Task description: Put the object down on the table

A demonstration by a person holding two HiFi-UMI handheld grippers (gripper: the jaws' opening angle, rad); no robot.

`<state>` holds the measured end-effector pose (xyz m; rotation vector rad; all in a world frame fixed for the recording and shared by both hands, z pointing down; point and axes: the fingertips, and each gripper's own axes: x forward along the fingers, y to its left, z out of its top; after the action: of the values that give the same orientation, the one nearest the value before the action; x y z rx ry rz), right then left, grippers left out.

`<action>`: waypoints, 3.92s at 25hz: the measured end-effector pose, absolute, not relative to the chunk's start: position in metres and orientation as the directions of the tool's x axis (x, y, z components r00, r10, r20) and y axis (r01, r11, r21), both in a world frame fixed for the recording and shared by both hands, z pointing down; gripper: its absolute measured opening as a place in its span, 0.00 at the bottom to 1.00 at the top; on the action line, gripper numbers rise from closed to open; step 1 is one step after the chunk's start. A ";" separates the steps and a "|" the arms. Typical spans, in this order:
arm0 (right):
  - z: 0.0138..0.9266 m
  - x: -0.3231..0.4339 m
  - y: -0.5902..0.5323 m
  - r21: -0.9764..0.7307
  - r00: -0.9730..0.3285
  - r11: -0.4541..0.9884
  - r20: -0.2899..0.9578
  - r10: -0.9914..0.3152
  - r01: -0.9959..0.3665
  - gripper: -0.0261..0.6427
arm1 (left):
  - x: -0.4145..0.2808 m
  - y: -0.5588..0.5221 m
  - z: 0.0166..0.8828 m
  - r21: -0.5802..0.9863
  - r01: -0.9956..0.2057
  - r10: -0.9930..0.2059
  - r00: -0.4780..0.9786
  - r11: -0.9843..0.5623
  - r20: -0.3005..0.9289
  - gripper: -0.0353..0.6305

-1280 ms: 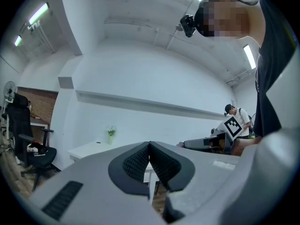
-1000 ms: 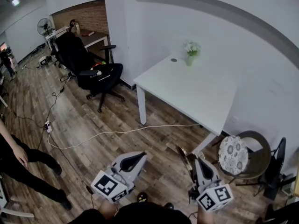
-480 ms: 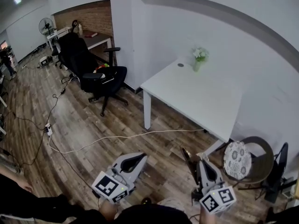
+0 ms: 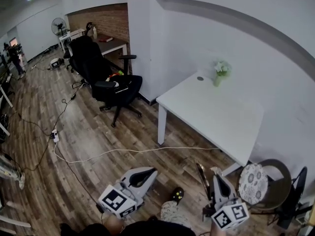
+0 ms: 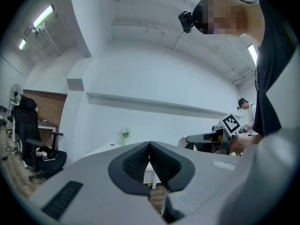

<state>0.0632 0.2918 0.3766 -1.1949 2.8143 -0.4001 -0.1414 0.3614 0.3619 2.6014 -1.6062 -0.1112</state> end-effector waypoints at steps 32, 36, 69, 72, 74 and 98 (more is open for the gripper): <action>0.390 0.052 0.073 -0.276 -0.770 0.736 0.028 -0.637 -0.619 0.06 | -0.145 0.164 0.354 0.046 -0.932 -0.933 0.359 -0.358 0.002 0.05; 0.385 0.059 0.050 -0.280 -0.763 0.727 0.033 -0.645 -0.627 0.06 | -0.139 0.139 0.351 0.049 -0.931 -0.932 0.362 -0.361 0.004 0.05; 0.399 0.129 -0.088 -0.302 -0.613 0.575 0.041 -0.789 -0.760 0.06 | -0.071 -0.051 0.366 0.071 -0.822 -0.824 0.567 -0.565 -0.002 0.05; 0.401 0.127 -0.107 -0.304 -0.595 0.555 0.050 -0.802 -0.774 0.06 | -0.076 -0.077 0.368 0.079 -0.812 -0.815 0.580 -0.578 0.001 0.05; 0.404 0.124 -0.120 -0.305 -0.584 0.543 0.058 -0.810 -0.783 0.06 | -0.077 -0.094 0.369 0.084 -0.802 -0.805 0.593 -0.591 0.003 0.05; 0.477 0.119 -0.251 -0.313 -0.407 0.325 0.249 -0.879 -0.893 0.06 | -0.093 -0.264 0.408 0.142 -0.703 -0.700 0.709 -0.696 0.082 0.05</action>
<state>0.1190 -0.2514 0.4767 -1.7284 2.5840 -0.6462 -0.0928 -0.2644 0.4079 2.7522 -1.1386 0.0321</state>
